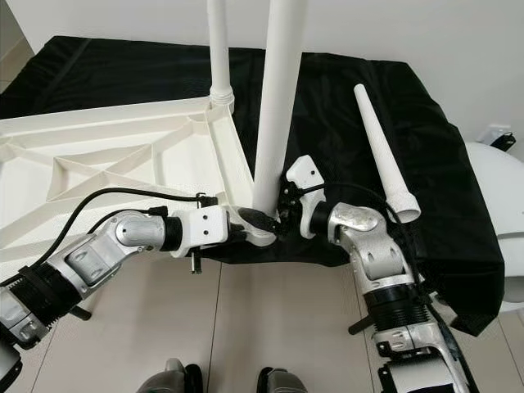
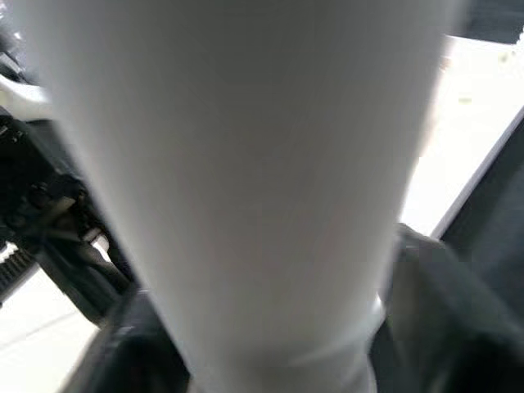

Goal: Building children table

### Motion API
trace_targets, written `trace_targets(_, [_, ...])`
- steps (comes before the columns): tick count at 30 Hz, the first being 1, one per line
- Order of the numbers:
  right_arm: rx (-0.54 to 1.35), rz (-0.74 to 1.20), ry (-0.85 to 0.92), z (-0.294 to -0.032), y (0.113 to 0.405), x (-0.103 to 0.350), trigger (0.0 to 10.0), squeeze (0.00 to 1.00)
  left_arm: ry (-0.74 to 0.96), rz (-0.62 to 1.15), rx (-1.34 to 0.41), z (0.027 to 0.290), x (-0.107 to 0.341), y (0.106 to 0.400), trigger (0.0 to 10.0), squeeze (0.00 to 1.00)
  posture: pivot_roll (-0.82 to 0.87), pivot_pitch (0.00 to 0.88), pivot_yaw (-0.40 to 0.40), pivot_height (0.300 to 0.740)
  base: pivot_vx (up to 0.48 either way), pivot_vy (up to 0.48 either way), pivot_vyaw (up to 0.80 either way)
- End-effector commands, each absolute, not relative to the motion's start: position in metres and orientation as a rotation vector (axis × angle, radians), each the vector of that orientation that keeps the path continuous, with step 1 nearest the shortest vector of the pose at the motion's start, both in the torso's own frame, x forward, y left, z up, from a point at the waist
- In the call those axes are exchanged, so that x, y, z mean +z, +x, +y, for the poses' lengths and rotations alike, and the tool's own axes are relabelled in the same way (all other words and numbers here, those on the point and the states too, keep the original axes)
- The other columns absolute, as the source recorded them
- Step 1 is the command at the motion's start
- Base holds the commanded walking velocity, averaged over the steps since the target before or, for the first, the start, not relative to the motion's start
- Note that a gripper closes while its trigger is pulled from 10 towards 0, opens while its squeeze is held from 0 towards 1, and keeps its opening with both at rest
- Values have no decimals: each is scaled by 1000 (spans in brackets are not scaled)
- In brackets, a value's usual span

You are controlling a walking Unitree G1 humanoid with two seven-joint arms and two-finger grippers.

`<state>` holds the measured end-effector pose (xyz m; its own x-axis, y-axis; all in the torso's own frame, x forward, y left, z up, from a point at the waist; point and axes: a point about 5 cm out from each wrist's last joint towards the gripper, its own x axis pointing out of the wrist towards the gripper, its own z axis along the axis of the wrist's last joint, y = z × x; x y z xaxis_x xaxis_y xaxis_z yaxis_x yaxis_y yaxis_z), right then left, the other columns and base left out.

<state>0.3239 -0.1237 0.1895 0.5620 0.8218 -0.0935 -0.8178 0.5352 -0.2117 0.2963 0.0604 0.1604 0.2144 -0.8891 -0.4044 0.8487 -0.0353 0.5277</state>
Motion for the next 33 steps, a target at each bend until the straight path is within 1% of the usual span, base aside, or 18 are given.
trace_targets(1, [840, -2, -275, -117, 337, 187, 0, 0, 840, -62, -2008, 28, 151, 244, 0, 0, 17, 140, -34, 740, 0, 0, 0])
trace_targets(3, [706, 20, -284, -118, 343, 180, 0, 0, 828, -68, -1988, 25, 154, 249, 0, 0, 17, 142, -32, 740, 0, 0, 0])
trace_targets(4, [597, 41, -283, -121, 347, 174, 0, 0, 825, -75, -1973, 22, 157, 253, 0, 0, 18, 146, -29, 740, 0, 0, 0])
trace_targets(6, [597, 41, -283, -121, 347, 174, 0, 0, 825, -75, -1973, 22, 157, 253, 0, 0, 18, 146, -29, 740, 0, 0, 0])
trace_targets(7, [419, 73, -269, -128, 352, 167, 0, 0, 824, -85, -1950, 19, 162, 260, 0, 0, 15, 149, -27, 740, 0, 0, 0])
trace_targets(9, [419, 73, -269, -128, 352, 167, 0, 0, 824, -85, -1950, 19, 162, 260, 0, 0, 15, 149, -27, 740, 0, 0, 0])
trace_targets(10, [283, 99, -255, -136, 355, 163, 0, 0, 826, -91, -1937, 16, 165, 265, 0, 0, 11, 150, -21, 740, 0, 0, 0])
trace_targets(11, [283, 99, -255, -136, 355, 163, 0, 0, 826, -91, -1937, 16, 165, 265, 0, 0, 11, 150, -21, 740, 0, 0, 0])
trace_targets(13, [-50, 116, -193, -154, 355, 158, 0, 0, 841, -106, -1914, 10, 172, 275, 0, 0, 6, 153, -8, 740, 0, 0, 0])
trace_targets(14, [-50, 116, -193, -154, 355, 158, 0, 0, 841, -106, -1914, 10, 172, 275, 0, 0, 6, 153, -8, 740, 0, 0, 0])
trace_targets(16, [-267, 114, -128, -164, 350, 156, 0, 0, 852, -117, -1908, 6, 176, 279, 0, 0, 9, 156, -1, 740, 0, 0, 0])
trace_targets(18, [-267, 114, -128, -164, 350, 156, 0, 0, 852, -117, -1908, 6, 176, 279, 0, 0, 9, 156, -1, 740, 0, 0, 0])
trace_targets(19, [-350, 109, -96, -168, 346, 156, 0, 0, 857, -121, -1911, 5, 177, 280, 0, 0, 14, 159, 2, 740, 0, 0, 0])
trace_targets(24, [-432, 79, -89, -170, 341, 158, 0, 0, 865, -125, -1917, 2, 177, 280, 0, 0, 15, 161, 2, 740, 0, 0, 0])
trace_targets(25, [-387, 43, -115, -165, 342, 164, 4039, 0, 866, -127, -1919, 1, 177, 280, 0, 0, 13, 165, -3, 740, 0, 0, 0])
trace_targets(26, [-339, 19, -134, -160, 343, 168, 10000, 0, 866, -128, -1919, 0, 176, 280, 0, 0, 11, 165, -5, 740, 0, 0, 0])
trace_targets(29, [-305, -24, -165, -153, 344, 175, 10000, 0, 864, -128, -1919, -1, 175, 280, 0, 0, 9, 166, -9, 740, 0, 0, 0])
trace_targets(33, [-306, -42, -179, -151, 344, 178, 10000, 0, 864, -127, -1916, -1, 175, 282, 0, 0, 5, 166, -12, 740, 0, 0, 0])
